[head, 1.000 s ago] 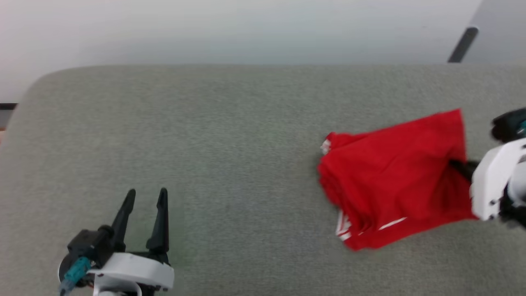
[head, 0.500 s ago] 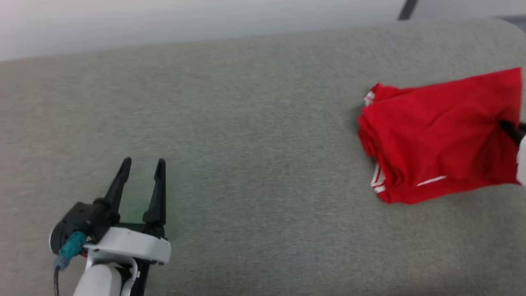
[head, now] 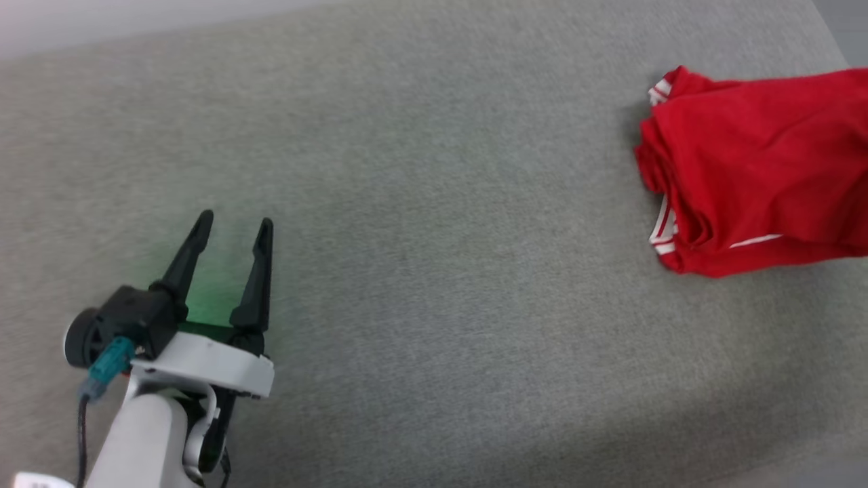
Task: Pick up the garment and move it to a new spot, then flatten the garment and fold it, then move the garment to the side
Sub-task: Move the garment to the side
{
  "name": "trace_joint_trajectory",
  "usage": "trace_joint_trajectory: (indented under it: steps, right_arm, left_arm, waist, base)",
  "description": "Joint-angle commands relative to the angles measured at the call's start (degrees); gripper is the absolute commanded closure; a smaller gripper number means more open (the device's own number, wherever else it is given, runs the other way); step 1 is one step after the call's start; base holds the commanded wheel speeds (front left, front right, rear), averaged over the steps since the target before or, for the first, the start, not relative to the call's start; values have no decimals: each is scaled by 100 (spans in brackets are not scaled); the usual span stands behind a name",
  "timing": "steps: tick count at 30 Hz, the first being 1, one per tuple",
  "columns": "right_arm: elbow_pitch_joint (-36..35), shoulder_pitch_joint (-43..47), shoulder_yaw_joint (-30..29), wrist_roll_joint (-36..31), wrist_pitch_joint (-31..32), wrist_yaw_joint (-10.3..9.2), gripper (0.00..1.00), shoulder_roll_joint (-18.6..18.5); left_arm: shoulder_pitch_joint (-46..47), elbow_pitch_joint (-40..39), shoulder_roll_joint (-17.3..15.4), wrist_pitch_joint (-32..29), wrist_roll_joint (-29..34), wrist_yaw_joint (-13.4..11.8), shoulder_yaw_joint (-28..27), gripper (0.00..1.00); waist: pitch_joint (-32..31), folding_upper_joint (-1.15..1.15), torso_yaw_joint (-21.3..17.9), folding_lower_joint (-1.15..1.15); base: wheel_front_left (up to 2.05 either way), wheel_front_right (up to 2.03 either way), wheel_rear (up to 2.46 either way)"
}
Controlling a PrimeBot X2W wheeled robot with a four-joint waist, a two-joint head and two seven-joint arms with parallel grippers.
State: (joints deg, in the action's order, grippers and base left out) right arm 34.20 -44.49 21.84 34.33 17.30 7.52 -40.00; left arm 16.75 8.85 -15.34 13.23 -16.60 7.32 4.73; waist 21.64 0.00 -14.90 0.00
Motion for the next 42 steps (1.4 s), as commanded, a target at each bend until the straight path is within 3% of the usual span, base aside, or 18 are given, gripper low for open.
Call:
trace_joint_trajectory:
  steps: [1, 14, 26, 27, 28, 30, 32, 33, 34, 42]
  right_arm:
    - [163, -169, 87, -48, -167, -6, 100, -22]
    - [1535, -994, 852, -227, -1392, -6, 100, 144]
    - [2554, -1519, 1269, -83, -1812, -6, 100, 347]
    - [2629, -1543, 1285, -62, -1835, -6, 91, 353]
    - [2706, -1555, 1309, -36, -1858, -6, 73, 374]
    - [2799, -1609, 1377, -12, -1911, -6, 50, 406]
    - [2877, -1669, 1457, 12, -1948, -6, 15, 413]
    - [2910, -1704, 1494, 16, -1975, -6, 5, 415]
    - [2935, -1727, 1522, 33, -1988, -6, 0, 424]
    - [2962, -1853, 1822, 165, -2198, -6, 0, 383]
  left_arm:
    - [102, -34, -57, -35, 29, 18, 23, 0]
    - [345, -122, -204, -197, -3, 20, 198, 0]
    - [443, -38, -246, -186, -44, -6, 285, 0]
    - [446, -30, -247, -180, -40, -9, 290, 0]
    - [448, -17, -247, -184, -46, -12, 296, 0]
    - [446, 8, -248, -165, -56, -23, 301, 0]
    - [432, 42, -245, -141, -65, -31, 314, 0]
    - [421, 59, -240, -126, -71, -35, 318, 0]
    - [405, 75, -233, -123, -79, -30, 325, 0]
    - [318, 210, -155, -17, -148, -43, 364, 0]
  waist:
    - [286, 0, -266, 0]
    - [576, 0, -262, 0]
    - [674, 0, -96, 0]
    - [674, 0, -84, 0]
    - [671, 0, -74, 0]
    - [657, 0, -62, 0]
    - [622, 0, -61, 0]
    - [598, 0, -64, 0]
    - [568, 0, -67, 0]
    - [225, 0, -69, 0]
  base:
    - [0, 0, 0]
    - [0, 0, 0]
    - [0, 0, 0]
    - [0, 0, 0]
    - [0, 0, 0]
    - [0, 0, 0]
    - [0, 0, 0]
    - [0, 0, 0]
    - [0, 0, 0]
    - [0, 0, 0]
